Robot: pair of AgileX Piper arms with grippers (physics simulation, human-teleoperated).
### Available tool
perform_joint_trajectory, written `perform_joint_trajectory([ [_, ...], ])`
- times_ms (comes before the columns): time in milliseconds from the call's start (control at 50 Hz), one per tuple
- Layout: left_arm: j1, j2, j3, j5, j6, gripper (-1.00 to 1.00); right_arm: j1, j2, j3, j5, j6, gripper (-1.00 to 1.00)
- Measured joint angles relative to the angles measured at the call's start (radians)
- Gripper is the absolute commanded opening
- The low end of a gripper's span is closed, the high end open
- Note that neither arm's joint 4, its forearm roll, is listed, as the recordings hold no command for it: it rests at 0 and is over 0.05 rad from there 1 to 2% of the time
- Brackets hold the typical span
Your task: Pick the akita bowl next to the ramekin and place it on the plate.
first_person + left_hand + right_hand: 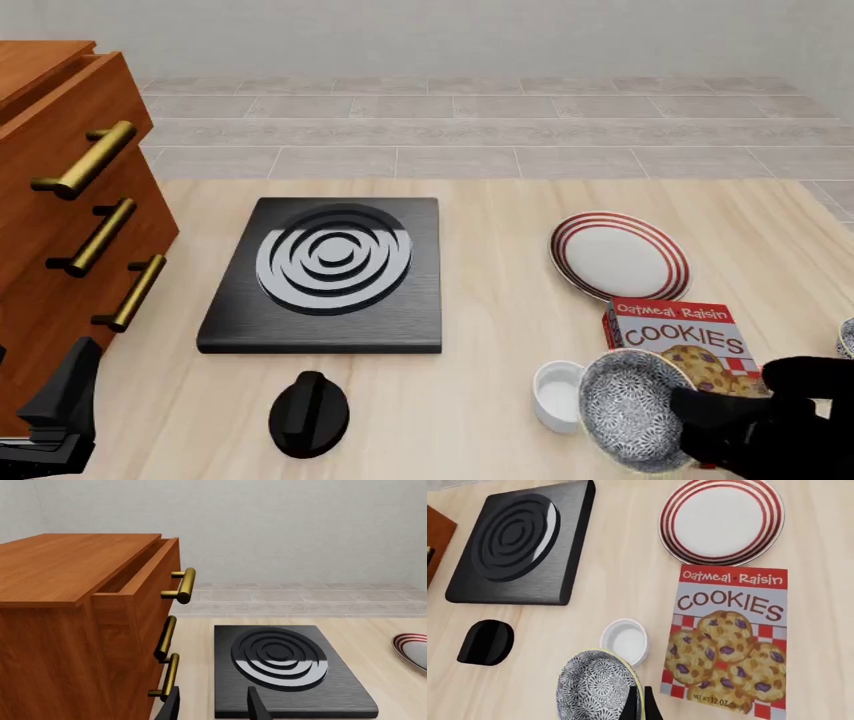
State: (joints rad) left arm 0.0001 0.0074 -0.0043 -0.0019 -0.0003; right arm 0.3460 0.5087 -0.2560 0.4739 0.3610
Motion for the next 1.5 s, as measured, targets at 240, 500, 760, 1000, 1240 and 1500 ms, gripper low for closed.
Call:
perform_joint_trajectory([
  [240, 0.0, 0.0, 0.0, 0.0, 0.0, 1.0, -0.029, 0.033, -0.022, -0.046, 0.003, -1.0],
  [500, 0.0, 0.0, 0.0, 0.0, 0.0, 1.0, -0.063, 0.067, -0.042, -0.088, -0.001, -1.0],
  [760, 0.0, 0.0, 0.0, 0.0, 0.0, 1.0, -0.098, 0.087, -0.055, -0.115, -0.009, -1.0],
  [1000, 0.0, 0.0, 0.0, 0.0, 0.0, 1.0, -0.137, 0.119, -0.074, -0.143, -0.02, -1.0],
  [1240, 0.0, 0.0, 0.0, 0.0, 0.0, 1.0, -0.17, 0.151, -0.101, -0.167, -0.033, -1.0],
  [1500, 0.0, 0.0, 0.0, 0.0, 0.0, 1.0, -0.195, 0.195, -0.114, -0.211, -0.04, -1.0],
])
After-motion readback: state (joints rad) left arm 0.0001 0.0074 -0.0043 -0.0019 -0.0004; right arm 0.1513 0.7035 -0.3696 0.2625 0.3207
